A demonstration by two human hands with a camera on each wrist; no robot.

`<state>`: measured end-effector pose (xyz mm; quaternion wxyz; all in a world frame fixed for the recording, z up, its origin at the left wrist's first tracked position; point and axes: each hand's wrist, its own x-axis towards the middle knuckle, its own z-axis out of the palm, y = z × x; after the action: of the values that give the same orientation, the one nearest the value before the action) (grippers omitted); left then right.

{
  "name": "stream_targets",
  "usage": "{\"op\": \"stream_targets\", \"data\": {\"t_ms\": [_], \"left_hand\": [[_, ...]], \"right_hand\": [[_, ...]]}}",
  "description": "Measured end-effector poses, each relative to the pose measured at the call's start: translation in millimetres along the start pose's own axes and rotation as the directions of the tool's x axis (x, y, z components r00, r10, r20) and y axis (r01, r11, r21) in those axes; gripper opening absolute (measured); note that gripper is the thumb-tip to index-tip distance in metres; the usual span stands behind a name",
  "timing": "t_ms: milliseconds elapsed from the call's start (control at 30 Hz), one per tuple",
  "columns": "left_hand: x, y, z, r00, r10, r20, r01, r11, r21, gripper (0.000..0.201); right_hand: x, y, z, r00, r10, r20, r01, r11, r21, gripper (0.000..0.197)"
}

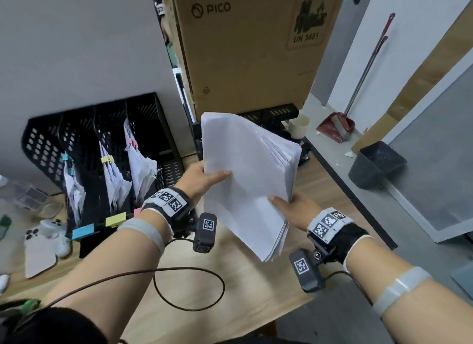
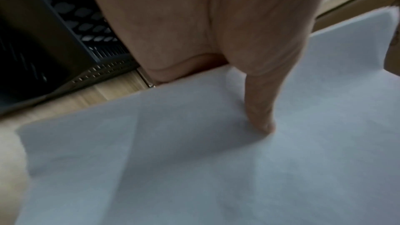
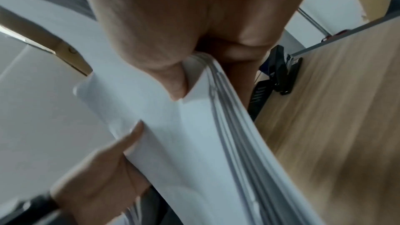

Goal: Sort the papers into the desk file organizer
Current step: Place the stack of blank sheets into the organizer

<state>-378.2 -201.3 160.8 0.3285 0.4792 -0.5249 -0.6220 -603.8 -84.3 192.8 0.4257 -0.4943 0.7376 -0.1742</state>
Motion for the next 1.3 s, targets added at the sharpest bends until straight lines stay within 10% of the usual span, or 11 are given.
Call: {"op": "stream_targets", "data": {"t_ms": [400, 633, 767, 1300], "left_hand": [[-76.0, -32.0, -53.9, 0.974, -0.147, -0.174, 0.165, 0.982, 0.096, 0.029], [-77.0, -19.7, -70.4, 0.909, -0.157, -0.386, 0.212, 0.972, 0.102, 0.051], [-71.8, -8.5, -85.0, 0.928, -0.231, -0.294, 0.256, 0.966, 0.048, 0.062], [-62.3, -9.9, -162.5, 0.970, -0.042, -0.239, 0.064, 0.994, 0.083, 0.076]], "right_hand": [[-2.3, -46.3, 3.1, 0.977, -0.055, 0.207, 0.025, 0.989, 0.148, 0.036], [-5.0, -88.2, 14.5, 0.972, -0.227, 0.058, 0.225, 0.973, 0.043, 0.039], [-2.0, -115.0, 29.6, 0.956, -0.292, 0.001, 0.292, 0.956, -0.012, 0.014], [40.9, -203.0, 134.6, 0.947, -0.297, -0.122, 0.229, 0.891, -0.391, 0.029]]}}
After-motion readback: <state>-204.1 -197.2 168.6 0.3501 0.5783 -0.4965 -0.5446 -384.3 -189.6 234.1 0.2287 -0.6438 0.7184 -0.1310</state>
